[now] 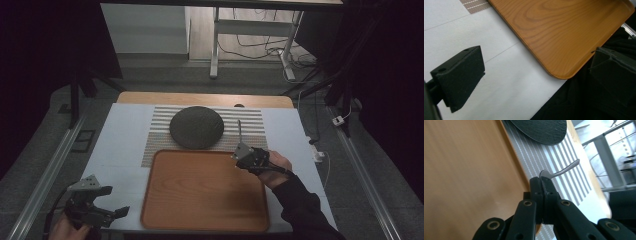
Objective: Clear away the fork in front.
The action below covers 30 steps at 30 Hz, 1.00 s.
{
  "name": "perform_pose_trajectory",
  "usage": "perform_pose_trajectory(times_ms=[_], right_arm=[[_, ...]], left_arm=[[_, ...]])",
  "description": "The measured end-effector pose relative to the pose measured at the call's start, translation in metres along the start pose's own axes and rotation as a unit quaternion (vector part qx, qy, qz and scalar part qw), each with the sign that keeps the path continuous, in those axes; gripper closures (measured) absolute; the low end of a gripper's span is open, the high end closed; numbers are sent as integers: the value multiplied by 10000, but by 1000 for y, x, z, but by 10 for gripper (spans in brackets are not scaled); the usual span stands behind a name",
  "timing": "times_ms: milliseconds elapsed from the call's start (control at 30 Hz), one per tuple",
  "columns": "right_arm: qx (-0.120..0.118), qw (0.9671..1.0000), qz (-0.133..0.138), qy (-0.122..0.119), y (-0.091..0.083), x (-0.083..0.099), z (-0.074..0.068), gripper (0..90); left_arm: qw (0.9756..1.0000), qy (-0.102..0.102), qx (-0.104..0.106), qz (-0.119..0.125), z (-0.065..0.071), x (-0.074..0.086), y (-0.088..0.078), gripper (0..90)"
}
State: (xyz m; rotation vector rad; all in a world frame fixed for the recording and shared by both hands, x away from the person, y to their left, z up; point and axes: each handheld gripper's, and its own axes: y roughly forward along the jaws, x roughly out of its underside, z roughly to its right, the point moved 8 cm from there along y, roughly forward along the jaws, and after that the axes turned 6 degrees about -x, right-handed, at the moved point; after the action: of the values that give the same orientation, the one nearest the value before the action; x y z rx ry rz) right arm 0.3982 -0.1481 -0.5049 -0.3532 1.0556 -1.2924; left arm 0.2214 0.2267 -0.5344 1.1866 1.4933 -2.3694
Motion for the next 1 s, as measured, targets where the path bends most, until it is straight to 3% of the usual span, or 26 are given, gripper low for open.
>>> perform_pose_trajectory(times_ms=[200,333,367,400,433,633,767,1000], right_arm=[[-394,9969,432,526,-20,4,-7,895],[-694,9916,735,808,-33,6,-12,895],[-771,9897,804,895,-36,7,-14,895],[-923,9859,945,1026,-42,8,-17,895],[-923,9859,945,1026,-42,8,-17,895],[-1439,9678,1408,1514,-59,11,-25,895],[-1730,9562,1688,1650,-68,9,-32,895],[-2186,9393,1972,1762,-79,5,-46,896]], left_arm=[[9998,109,128,70,2,-5,2,0],[9994,220,279,42,6,-9,7,0],[9992,264,307,38,8,-10,9,0],[9990,310,324,32,9,-11,11,0],[9988,363,319,42,10,-13,12,0],[9973,619,392,39,18,-24,22,0],[9959,762,492,43,24,-33,28,0],[9933,996,583,-1,30,-49,40,0]])
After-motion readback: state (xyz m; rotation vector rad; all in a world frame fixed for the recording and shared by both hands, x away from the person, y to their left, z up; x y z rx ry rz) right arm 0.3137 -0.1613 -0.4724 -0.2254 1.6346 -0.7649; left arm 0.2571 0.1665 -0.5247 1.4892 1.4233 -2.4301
